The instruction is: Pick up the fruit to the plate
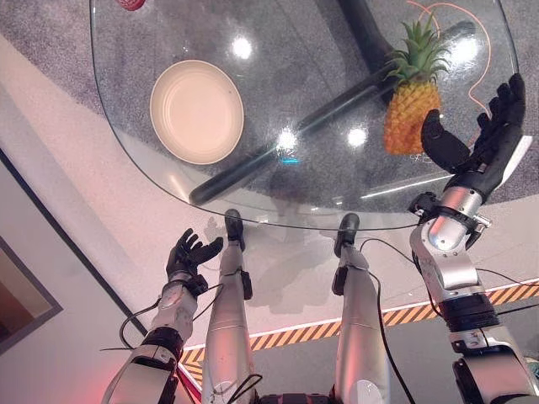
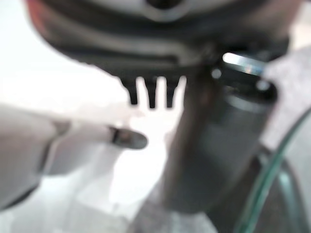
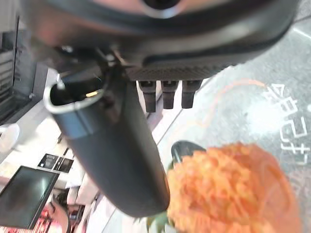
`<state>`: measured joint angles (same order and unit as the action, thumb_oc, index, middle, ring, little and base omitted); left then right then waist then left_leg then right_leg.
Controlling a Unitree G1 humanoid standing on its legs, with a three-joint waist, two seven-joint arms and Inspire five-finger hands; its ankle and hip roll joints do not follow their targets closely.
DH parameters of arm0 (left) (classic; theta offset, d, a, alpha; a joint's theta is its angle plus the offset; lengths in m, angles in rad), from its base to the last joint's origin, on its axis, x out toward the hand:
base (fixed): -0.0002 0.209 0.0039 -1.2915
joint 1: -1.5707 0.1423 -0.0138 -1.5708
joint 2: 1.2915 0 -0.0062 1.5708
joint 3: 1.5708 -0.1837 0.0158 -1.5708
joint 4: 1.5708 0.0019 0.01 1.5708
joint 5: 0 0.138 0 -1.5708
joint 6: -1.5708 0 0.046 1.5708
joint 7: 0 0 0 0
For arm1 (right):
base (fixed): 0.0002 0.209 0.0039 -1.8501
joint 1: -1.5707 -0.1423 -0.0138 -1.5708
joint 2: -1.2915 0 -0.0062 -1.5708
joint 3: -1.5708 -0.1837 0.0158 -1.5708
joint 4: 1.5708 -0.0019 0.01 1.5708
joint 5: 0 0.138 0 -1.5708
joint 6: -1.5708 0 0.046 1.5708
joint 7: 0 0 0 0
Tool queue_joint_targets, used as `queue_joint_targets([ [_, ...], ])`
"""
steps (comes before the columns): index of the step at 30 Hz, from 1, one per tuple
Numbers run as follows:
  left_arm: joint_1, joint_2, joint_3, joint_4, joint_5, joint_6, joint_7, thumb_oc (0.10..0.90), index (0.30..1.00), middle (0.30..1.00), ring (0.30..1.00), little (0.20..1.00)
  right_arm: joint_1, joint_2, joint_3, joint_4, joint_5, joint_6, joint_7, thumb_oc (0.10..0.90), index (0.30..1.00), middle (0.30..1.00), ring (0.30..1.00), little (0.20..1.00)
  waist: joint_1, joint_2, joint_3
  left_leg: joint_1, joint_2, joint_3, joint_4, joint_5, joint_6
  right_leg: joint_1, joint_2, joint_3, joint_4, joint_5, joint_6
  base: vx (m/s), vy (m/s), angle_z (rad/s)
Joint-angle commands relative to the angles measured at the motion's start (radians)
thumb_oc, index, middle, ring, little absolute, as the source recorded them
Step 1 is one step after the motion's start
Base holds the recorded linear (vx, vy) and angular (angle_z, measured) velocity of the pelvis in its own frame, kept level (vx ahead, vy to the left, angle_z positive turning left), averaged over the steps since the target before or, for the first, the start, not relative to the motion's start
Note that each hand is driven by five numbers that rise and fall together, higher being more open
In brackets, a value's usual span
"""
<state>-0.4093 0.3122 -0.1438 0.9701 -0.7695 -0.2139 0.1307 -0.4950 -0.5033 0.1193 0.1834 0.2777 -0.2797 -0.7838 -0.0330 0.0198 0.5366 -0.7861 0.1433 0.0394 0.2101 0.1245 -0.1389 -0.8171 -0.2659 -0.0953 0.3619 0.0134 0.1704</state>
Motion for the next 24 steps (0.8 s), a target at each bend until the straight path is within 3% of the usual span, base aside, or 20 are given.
queue_joint_targets([
  [1,0.075,0.012,0.018,0.040,0.015,-0.045,0.005,0.800,0.900,0.900,0.900,0.900,0.017,-0.037,-0.054,-0.142,-0.053,-0.045,0.013,0.800,0.900,0.900,0.900,0.900,-0.002,-0.017,-0.017,-0.003,-0.022,-0.008,0.090,-0.077,0.036,0.013,0.011,-0.027,-0.072,0.068,-0.029,0.00,0.000,0.00],
  [15,0.068,0.006,0.005,0.041,0.007,-0.043,0.010,0.800,0.900,0.900,0.900,0.900,0.024,-0.022,-0.014,-0.119,-0.027,-0.010,0.043,0.800,0.900,0.900,0.900,0.900,0.001,-0.021,-0.017,-0.003,-0.028,-0.013,0.081,-0.070,0.037,0.014,0.018,-0.026,-0.082,0.072,-0.030,0.00,0.000,0.00],
  [24,0.066,0.015,0.000,0.042,-0.006,-0.039,0.004,0.800,0.900,0.900,0.900,0.900,0.010,-0.031,0.010,-0.032,0.027,0.063,0.068,0.800,0.900,0.900,0.900,0.900,0.008,-0.019,-0.017,0.000,-0.031,-0.014,0.077,-0.067,0.038,0.016,0.017,-0.032,-0.086,0.076,-0.029,0.00,0.000,0.00],
])
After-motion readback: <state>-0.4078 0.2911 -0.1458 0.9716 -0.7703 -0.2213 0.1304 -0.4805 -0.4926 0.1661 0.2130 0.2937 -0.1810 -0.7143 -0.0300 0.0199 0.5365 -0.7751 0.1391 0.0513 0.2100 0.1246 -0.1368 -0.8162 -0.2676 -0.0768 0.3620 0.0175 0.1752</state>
